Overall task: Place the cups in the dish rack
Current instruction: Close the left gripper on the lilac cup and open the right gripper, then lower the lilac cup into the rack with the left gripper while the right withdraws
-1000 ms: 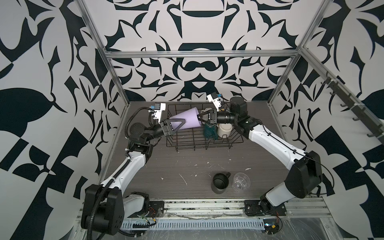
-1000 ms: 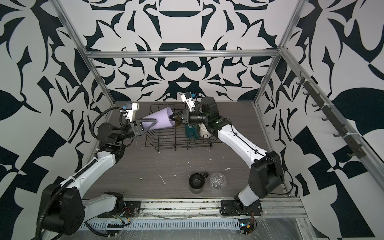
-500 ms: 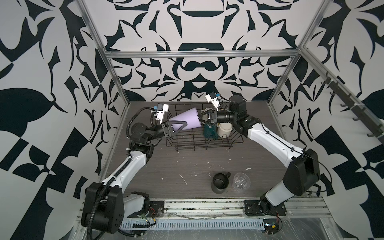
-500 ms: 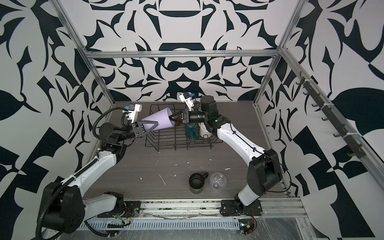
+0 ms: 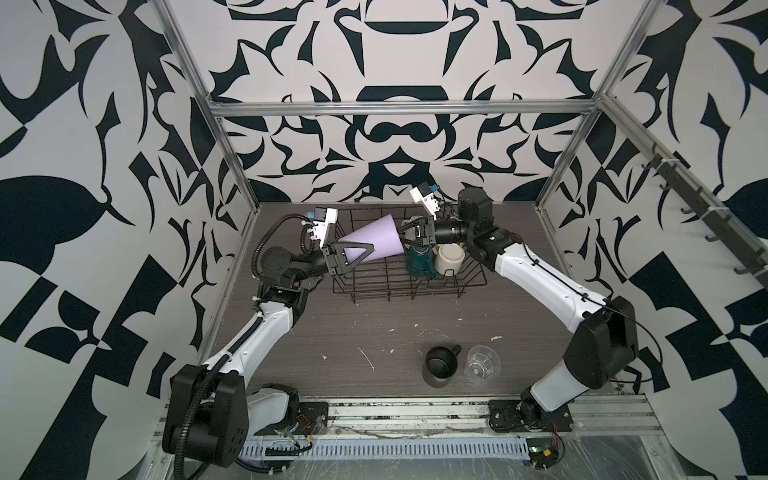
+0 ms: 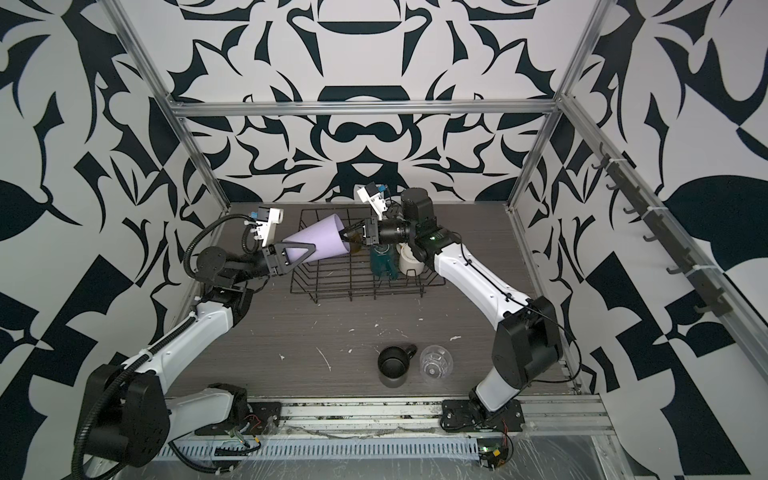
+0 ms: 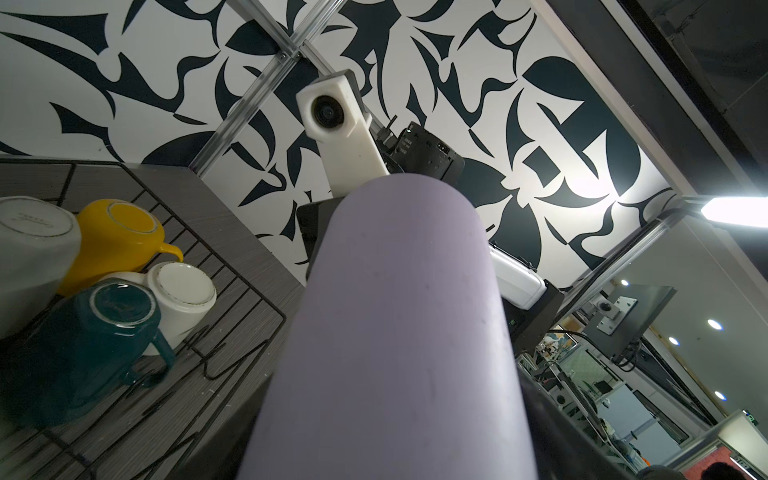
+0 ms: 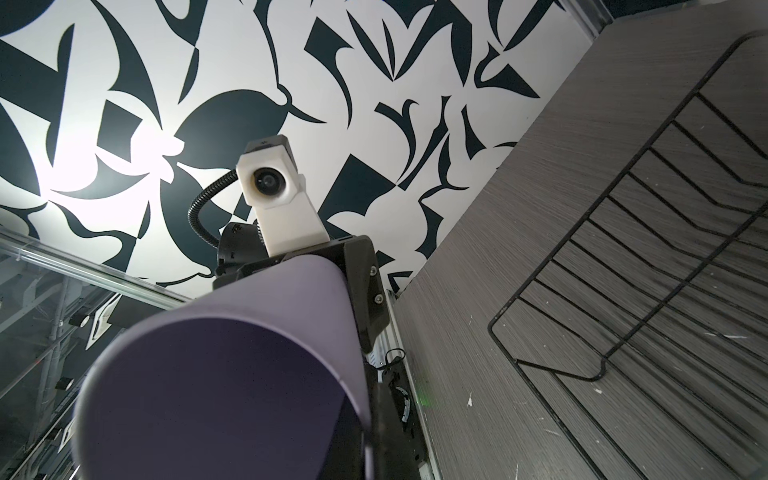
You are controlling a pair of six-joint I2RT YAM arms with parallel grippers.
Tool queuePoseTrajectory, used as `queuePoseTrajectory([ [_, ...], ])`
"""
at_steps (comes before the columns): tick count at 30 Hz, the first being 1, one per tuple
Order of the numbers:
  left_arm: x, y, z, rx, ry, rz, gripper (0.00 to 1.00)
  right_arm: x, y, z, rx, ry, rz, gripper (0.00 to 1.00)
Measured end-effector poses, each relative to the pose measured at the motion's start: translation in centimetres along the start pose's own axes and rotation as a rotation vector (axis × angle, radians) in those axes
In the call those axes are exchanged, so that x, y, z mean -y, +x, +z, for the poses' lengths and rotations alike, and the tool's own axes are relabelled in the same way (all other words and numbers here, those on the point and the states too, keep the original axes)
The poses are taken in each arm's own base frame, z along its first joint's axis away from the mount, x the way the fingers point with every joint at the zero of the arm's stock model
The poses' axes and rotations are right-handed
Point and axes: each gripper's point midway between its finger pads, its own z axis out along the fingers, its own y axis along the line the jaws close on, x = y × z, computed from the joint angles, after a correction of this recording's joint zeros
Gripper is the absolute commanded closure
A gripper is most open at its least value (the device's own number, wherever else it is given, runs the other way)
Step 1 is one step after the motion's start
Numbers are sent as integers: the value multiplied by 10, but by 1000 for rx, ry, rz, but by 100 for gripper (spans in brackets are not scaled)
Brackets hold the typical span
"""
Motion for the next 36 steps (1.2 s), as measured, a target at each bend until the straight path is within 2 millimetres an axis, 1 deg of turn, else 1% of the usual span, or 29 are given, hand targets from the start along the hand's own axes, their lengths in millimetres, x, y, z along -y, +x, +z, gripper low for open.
queuePoseTrajectory([
  [1,0,0,0,0,0,-1,84,0,0,0,-1,4,-1,95],
  [5,0,-1,0,6,-4,-2,89,1,-1,-1,1,14,-1,91],
  [8,1,0,0,10,-15,-4,100,3,-1,-1,5,27,2,84],
  [9,1,0,0,12,-21,-4,100,4,-1,-1,8,33,1,83],
  [15,5,-2,-3,33,-76,16,100,11,-2,-2,23,67,6,64],
  [19,10,-8,-5,55,-129,45,100,14,-9,-12,60,101,5,53],
  [21,12,-14,-7,67,-170,58,100,17,-14,-23,99,137,-5,47],
  [24,12,-26,-9,86,-264,75,100,28,-20,-48,177,233,-13,42],
  [28,2,-45,-17,98,-456,101,100,41,-24,-83,273,379,-39,35],
  [31,-10,-56,-26,92,-601,118,100,46,-19,-106,322,489,-74,30],
  [33,-23,-60,-32,71,-692,114,100,45,-15,-117,345,553,-108,27],
  [36,-50,-62,-40,23,-820,87,100,40,-7,-132,369,626,-161,22],
])
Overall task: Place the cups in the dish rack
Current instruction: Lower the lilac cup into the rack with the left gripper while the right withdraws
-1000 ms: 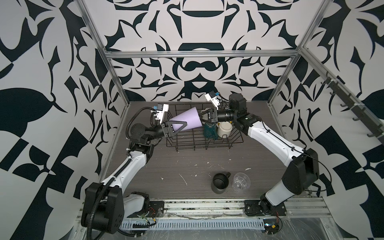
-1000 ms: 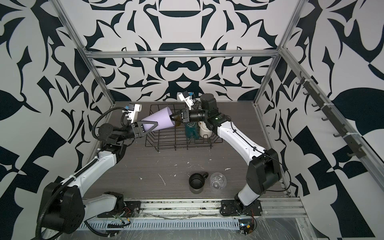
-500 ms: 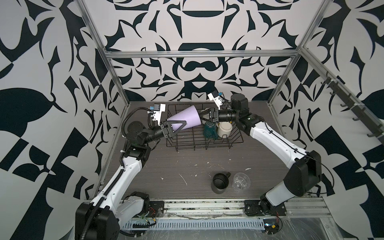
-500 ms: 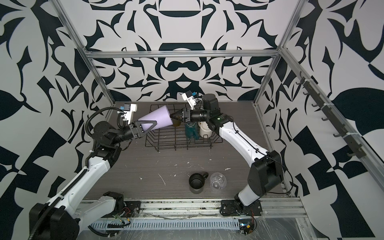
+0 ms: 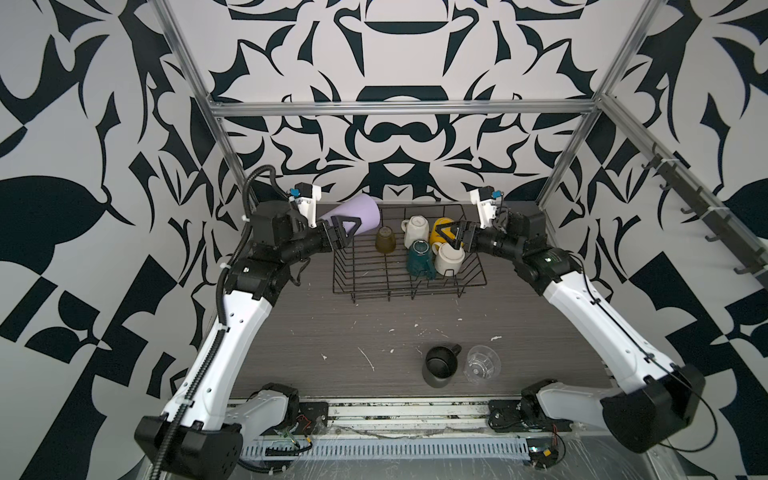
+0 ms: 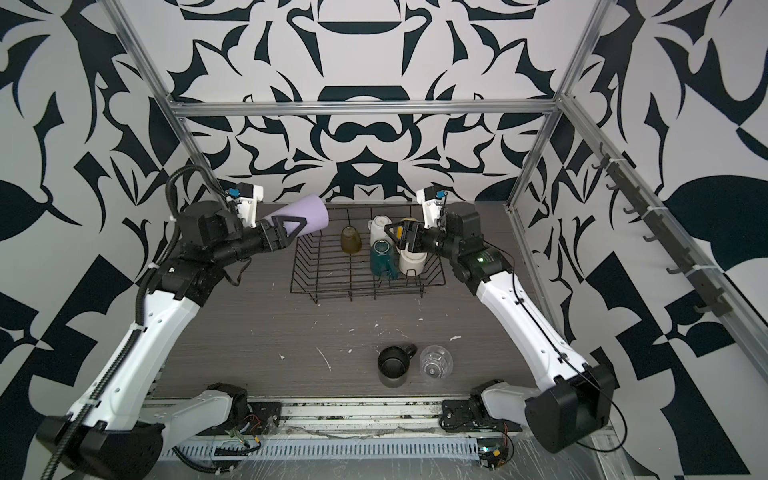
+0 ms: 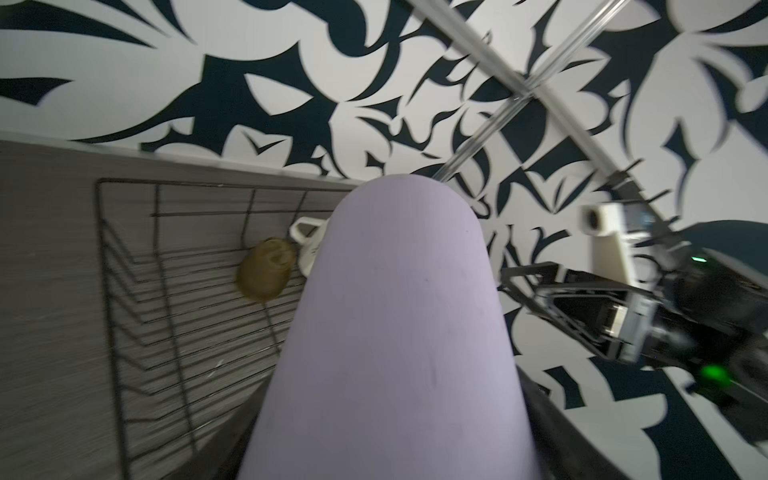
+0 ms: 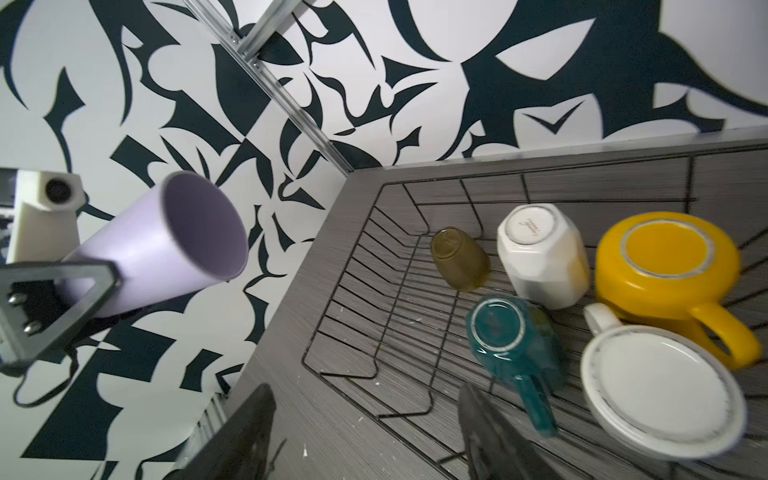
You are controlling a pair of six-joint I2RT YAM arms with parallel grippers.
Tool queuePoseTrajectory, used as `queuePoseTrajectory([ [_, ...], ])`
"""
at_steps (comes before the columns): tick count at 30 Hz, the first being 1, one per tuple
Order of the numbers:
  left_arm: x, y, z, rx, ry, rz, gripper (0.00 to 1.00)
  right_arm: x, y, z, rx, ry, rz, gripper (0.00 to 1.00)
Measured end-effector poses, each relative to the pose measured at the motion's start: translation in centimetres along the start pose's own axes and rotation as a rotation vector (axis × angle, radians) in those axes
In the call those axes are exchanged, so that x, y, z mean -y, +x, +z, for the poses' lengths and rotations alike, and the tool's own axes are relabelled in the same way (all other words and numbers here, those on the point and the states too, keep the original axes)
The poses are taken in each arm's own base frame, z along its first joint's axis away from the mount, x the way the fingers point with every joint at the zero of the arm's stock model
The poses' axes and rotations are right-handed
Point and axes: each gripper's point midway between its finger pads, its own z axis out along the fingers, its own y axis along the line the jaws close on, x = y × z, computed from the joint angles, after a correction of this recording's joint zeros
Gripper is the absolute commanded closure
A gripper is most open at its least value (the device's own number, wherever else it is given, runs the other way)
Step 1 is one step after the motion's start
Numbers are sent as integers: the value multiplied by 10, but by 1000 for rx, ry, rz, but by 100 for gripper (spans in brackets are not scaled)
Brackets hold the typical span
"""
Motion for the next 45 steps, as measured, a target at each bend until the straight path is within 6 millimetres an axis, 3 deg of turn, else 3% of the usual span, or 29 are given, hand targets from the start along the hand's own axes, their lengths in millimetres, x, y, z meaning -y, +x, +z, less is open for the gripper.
queuePoseTrajectory([
  [5,-43,9,26,-111,-187,-27,100,6,4,-20,35,73,-71,17],
  [11,-79,12,52,-220,-363,-15,100,16,11,-27,24,135,-116,15],
  [24,-123,15,110,-413,-592,81,100,22,23,-38,-4,175,-163,12],
  [38,-169,48,160,-570,-719,128,100,33,48,-41,-51,193,-144,13],
  [45,-187,69,184,-636,-750,156,100,32,51,-45,-47,189,-145,13],
])
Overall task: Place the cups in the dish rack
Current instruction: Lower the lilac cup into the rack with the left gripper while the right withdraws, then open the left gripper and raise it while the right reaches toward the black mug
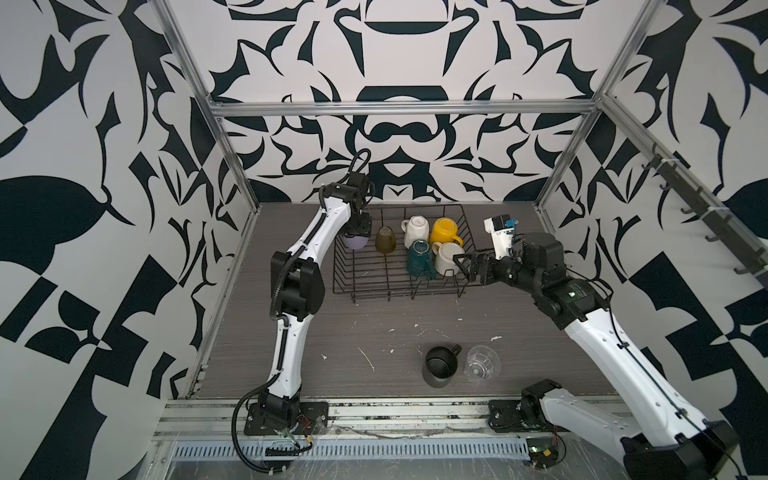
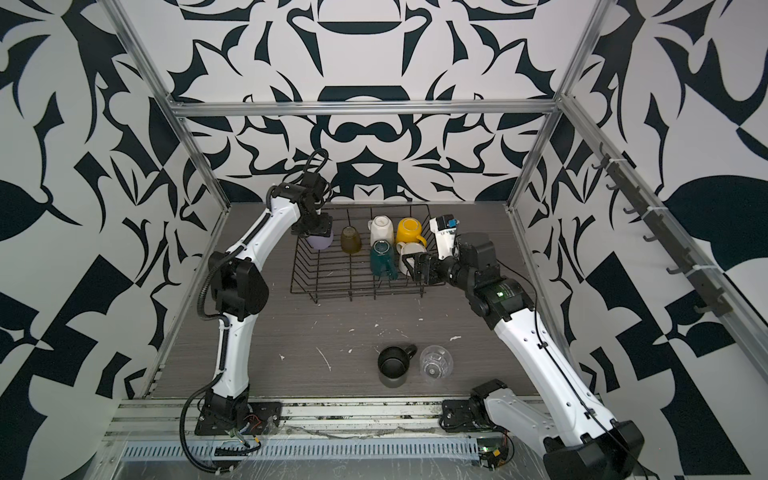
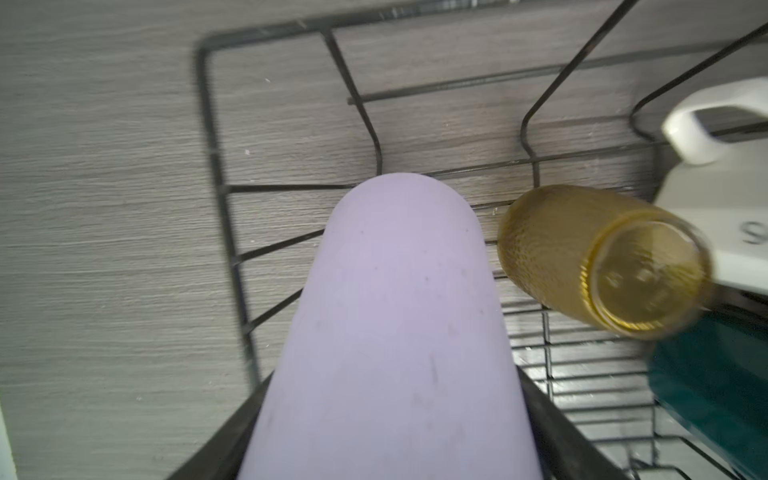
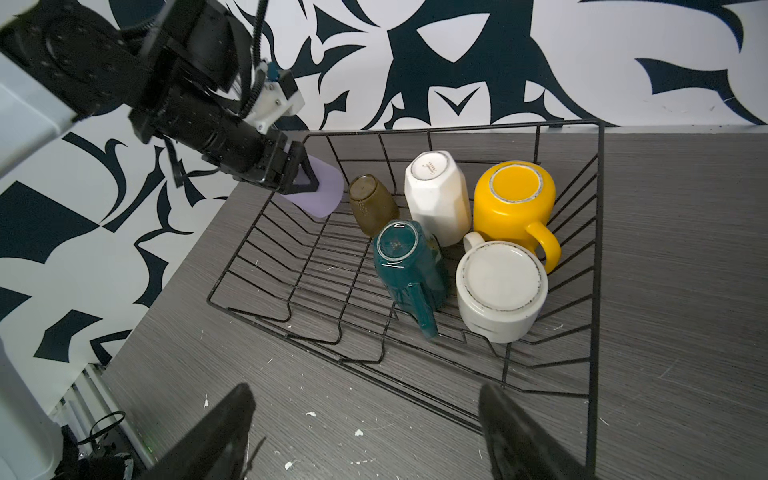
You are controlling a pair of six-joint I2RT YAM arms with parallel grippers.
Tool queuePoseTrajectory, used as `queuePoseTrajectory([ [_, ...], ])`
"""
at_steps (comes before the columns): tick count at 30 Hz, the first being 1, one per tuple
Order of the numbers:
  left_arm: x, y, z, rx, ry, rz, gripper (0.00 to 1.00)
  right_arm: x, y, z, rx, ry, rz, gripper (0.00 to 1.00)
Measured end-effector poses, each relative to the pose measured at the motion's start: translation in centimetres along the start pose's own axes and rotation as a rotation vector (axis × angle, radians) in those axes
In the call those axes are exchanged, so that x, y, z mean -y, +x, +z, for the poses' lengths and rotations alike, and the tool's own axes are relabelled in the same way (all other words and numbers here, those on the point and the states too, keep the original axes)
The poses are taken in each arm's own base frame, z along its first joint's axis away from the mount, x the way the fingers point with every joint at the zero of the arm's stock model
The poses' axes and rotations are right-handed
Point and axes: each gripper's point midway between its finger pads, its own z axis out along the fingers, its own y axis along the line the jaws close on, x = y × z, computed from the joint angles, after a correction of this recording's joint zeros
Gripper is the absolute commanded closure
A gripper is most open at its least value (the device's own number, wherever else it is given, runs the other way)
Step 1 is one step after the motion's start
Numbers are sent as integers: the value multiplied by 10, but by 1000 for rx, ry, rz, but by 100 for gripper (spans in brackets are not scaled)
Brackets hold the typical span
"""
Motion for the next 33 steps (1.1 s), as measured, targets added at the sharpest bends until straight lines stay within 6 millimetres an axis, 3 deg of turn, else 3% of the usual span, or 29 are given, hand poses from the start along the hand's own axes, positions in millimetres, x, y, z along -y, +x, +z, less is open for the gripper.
queuePoseTrajectory([
  [10,3,3,28,-35,-18,9,96,1,8,3,-20,-5,12,14],
  [13,2,1,28,-27,-22,8,77,1,9,3,-24,-7,14,14],
  [17,2,-2,29,-16,-26,7,39,2,10,4,-29,-7,16,14],
  [23,3,-5,33,-3,-25,1,7,2,12,5,-34,-6,18,15],
  [26,3,-5,36,-4,-26,2,0,3,12,6,-38,-7,19,16],
  [33,4,-2,40,3,-22,3,1,9,25,8,-92,22,33,20],
])
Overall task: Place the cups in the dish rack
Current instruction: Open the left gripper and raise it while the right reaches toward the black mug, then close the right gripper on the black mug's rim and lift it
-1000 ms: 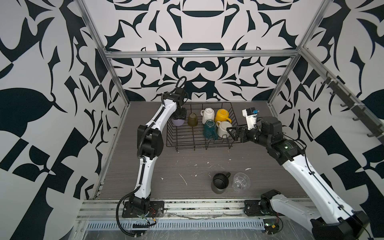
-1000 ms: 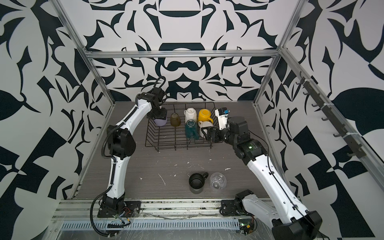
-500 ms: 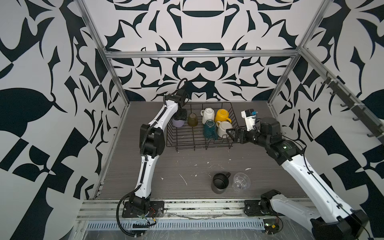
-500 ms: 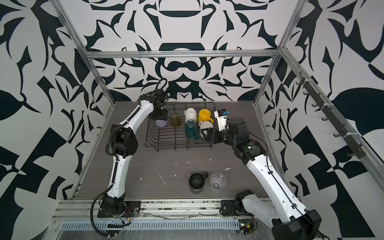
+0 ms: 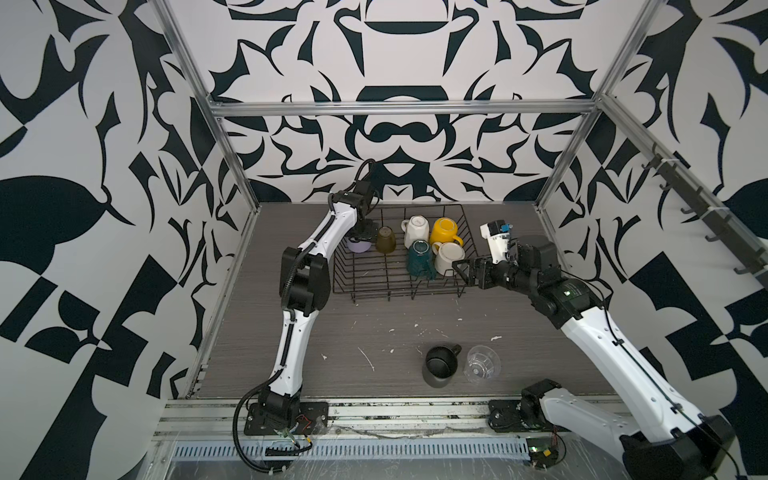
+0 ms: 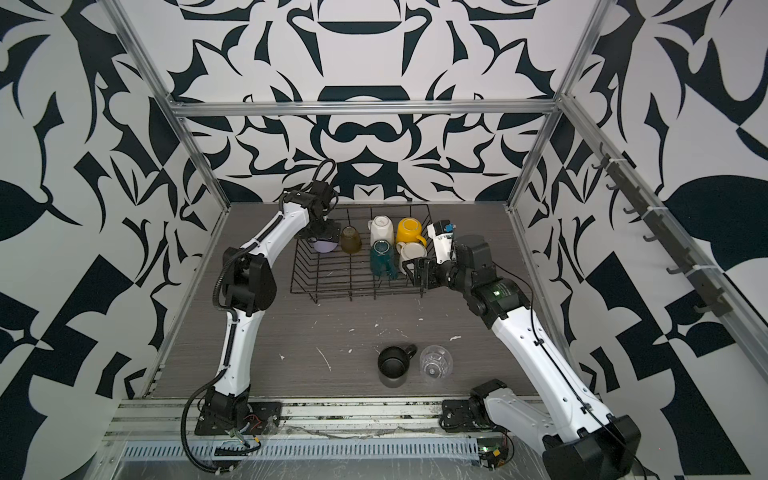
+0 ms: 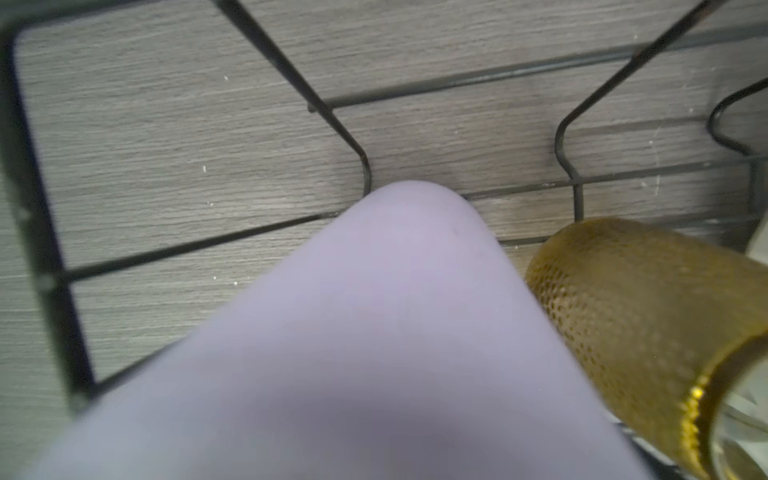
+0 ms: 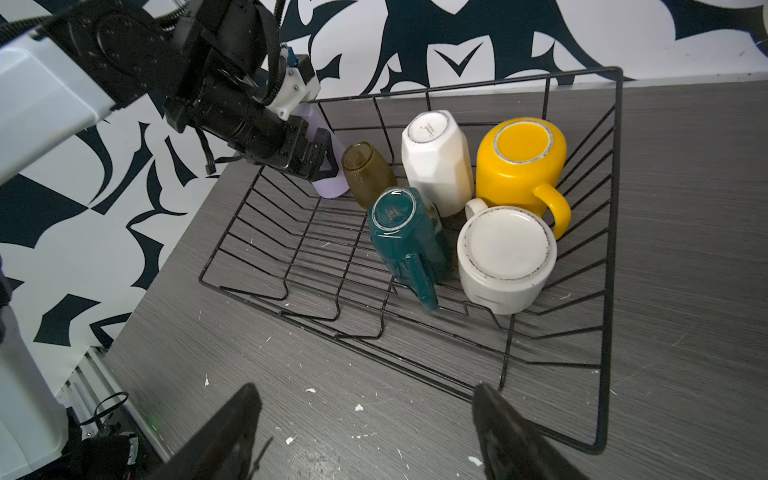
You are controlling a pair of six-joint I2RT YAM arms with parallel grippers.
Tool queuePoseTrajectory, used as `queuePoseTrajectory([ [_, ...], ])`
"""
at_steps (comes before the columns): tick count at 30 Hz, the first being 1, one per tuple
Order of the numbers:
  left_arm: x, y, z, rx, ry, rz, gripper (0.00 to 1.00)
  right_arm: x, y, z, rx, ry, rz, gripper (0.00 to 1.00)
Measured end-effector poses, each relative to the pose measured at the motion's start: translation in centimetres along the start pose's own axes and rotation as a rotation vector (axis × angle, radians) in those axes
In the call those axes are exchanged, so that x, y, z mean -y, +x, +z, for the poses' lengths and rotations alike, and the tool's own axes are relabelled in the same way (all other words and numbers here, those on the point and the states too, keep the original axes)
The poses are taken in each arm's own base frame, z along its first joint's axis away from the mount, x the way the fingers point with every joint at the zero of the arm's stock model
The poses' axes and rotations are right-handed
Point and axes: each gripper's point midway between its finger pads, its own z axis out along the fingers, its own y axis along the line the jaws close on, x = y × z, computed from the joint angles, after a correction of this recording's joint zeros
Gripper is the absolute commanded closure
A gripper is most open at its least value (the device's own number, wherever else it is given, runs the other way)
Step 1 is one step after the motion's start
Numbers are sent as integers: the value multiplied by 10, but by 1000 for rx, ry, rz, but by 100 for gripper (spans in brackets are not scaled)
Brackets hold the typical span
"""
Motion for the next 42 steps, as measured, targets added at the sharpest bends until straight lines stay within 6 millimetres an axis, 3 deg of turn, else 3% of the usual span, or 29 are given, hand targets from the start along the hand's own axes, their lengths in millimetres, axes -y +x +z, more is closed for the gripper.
queuePoseTrajectory([
  [6,-4,0,-24,55,12,-12,1,15,19,1,-112,81,12,29],
  [12,-11,-18,-86,226,49,-46,1,31,51,-7,-235,187,28,35],
  [16,-16,-31,-131,356,85,-76,1,25,76,-15,-310,232,-4,37],
  [20,-20,-29,-160,458,120,-107,1,9,107,-20,-410,254,-56,41],
  [32,-32,-3,-226,732,241,-191,1,-31,170,-31,-564,299,-141,49],
  [36,-36,5,-236,774,255,-201,1,-31,189,-24,-619,330,-177,50],
  [42,-39,16,-239,784,258,-203,1,-28,199,-12,-655,349,-203,52],
])
